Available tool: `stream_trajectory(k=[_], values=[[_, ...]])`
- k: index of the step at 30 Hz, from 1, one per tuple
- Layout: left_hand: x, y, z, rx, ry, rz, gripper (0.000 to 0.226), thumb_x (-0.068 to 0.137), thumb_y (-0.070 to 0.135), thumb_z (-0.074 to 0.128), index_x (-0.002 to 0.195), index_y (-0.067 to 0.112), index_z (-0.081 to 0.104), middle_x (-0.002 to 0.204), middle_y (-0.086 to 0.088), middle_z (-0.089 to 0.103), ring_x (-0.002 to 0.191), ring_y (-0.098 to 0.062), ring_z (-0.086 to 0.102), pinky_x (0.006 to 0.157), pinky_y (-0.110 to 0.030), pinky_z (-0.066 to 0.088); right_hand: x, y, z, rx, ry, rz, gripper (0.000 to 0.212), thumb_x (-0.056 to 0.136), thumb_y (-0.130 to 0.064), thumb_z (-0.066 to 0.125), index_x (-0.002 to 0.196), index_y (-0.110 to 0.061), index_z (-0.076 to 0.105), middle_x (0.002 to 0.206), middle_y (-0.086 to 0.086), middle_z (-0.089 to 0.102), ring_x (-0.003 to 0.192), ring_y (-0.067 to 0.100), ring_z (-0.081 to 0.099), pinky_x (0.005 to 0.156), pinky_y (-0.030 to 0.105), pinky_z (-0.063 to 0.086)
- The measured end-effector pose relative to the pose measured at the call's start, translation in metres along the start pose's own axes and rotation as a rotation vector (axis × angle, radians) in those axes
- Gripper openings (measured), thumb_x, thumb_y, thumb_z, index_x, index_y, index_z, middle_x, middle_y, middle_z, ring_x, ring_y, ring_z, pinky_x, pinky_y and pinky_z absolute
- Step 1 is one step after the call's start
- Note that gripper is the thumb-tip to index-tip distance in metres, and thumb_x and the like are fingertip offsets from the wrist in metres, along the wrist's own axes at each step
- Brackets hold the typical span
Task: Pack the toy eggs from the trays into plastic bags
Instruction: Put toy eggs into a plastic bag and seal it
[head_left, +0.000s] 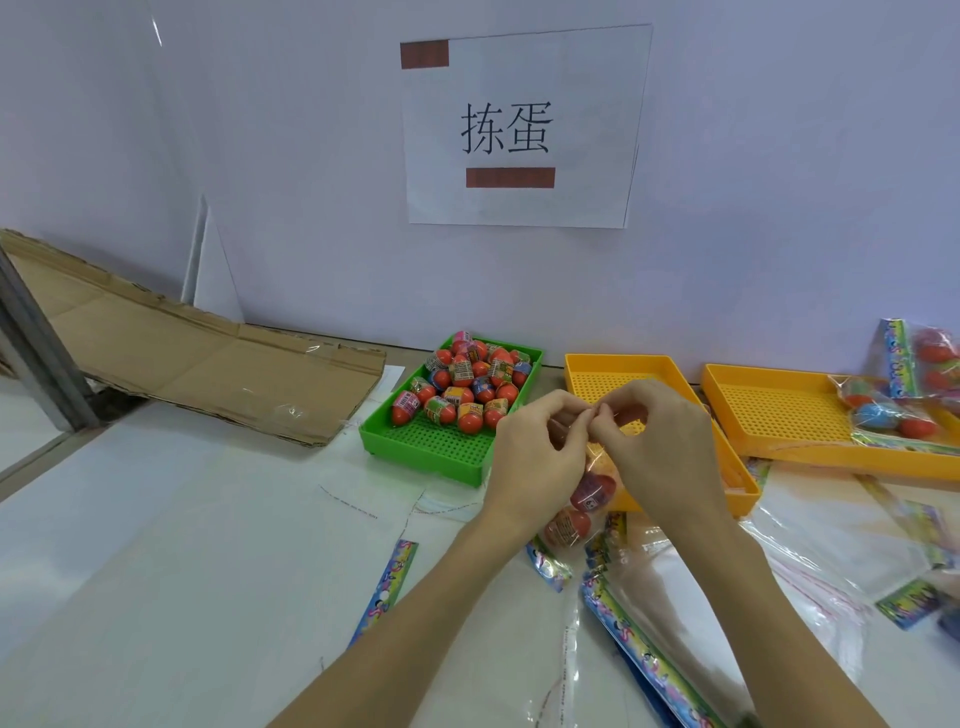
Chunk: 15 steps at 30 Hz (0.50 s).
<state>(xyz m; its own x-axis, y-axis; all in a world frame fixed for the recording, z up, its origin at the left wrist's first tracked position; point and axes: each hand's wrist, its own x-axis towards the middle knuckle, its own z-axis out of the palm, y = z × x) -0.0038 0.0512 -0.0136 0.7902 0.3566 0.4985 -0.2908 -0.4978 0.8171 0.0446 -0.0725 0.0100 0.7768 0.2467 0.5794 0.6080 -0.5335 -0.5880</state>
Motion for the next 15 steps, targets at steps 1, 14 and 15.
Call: stream_trajectory(k=[1,14,15], values=[[0.0000,0.0001,-0.0004,0.000,-0.003,-0.003,0.011,0.101,0.016,0.066,0.095,0.018,0.076,0.071,0.014,0.068,0.069,-0.011,0.070,0.065,-0.025,0.057,0.0000,0.0006,0.0008,0.030,0.004,0.027,0.006,0.094,-0.016,0.072,0.089,-0.019,0.074,0.085,-0.006,0.069,0.079,0.006,0.063,0.073,0.026,0.055],[0.0042,0.0005,-0.0080,-0.002,-0.043,-0.077,0.011,0.101,0.018,0.066,0.094,0.014,0.073,0.069,-0.005,0.069,0.064,-0.017,0.066,0.064,-0.034,0.056,0.0027,0.0067,-0.0039,0.062,-0.082,-0.053,0.005,0.093,-0.019,0.074,0.091,-0.023,0.077,0.084,-0.014,0.070,0.082,-0.004,0.063,0.071,0.006,0.044],[0.0040,0.0014,-0.0077,0.012,-0.056,-0.067,0.011,0.101,0.018,0.066,0.093,0.013,0.072,0.069,-0.008,0.068,0.065,-0.021,0.065,0.065,-0.039,0.056,0.0026,0.0064,-0.0037,0.063,-0.077,-0.041,0.006,0.093,-0.019,0.074,0.089,-0.024,0.077,0.083,-0.015,0.070,0.081,-0.004,0.063,0.069,0.006,0.043]])
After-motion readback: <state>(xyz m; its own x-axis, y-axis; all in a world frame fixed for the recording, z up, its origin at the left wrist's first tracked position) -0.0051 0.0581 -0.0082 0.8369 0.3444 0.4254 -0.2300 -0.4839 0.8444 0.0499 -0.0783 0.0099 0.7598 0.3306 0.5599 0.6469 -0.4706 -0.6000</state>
